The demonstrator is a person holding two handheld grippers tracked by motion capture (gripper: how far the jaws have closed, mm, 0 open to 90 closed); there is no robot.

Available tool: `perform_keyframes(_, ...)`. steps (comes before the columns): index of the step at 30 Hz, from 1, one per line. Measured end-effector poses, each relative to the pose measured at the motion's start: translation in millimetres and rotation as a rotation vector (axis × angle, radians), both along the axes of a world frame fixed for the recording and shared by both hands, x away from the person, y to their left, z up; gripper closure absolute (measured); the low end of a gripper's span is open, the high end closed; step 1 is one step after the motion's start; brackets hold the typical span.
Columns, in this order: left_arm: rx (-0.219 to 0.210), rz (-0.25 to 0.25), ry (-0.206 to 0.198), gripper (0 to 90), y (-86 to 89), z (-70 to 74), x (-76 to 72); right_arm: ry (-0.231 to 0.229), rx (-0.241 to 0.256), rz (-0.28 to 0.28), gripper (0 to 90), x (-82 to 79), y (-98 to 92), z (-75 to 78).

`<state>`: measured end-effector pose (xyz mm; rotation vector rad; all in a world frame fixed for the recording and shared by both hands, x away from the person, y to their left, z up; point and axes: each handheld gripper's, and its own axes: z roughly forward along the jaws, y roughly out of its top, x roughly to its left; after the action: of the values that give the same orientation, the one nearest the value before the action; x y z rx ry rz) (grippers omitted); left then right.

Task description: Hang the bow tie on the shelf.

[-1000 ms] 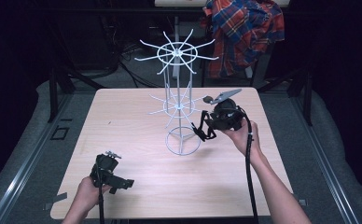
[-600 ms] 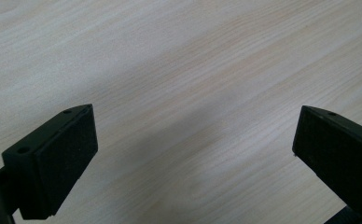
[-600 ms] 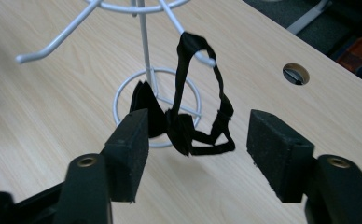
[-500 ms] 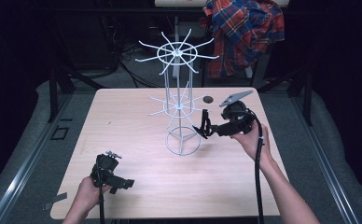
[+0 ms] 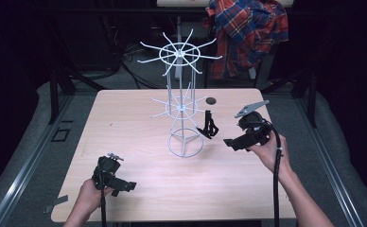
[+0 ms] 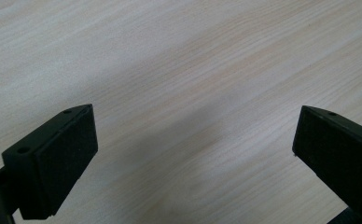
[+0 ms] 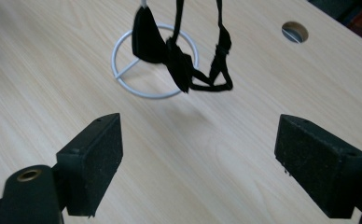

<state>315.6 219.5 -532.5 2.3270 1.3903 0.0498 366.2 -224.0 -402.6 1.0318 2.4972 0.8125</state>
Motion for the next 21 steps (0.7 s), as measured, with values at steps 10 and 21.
perform_keyframes(10, 0.007, -0.002, 0.002, 0.1, -0.6, -0.2, 0.5, 0.034, -0.028, -0.036, 11.0, -15.0, -26.0, -14.5)
perform_keyframes(21, 0.009, -0.004, 0.001, 0.0, -1.1, 0.1, 0.2, 0.090, -0.073, -0.049, 5.9, -31.4, -37.4, -34.0)
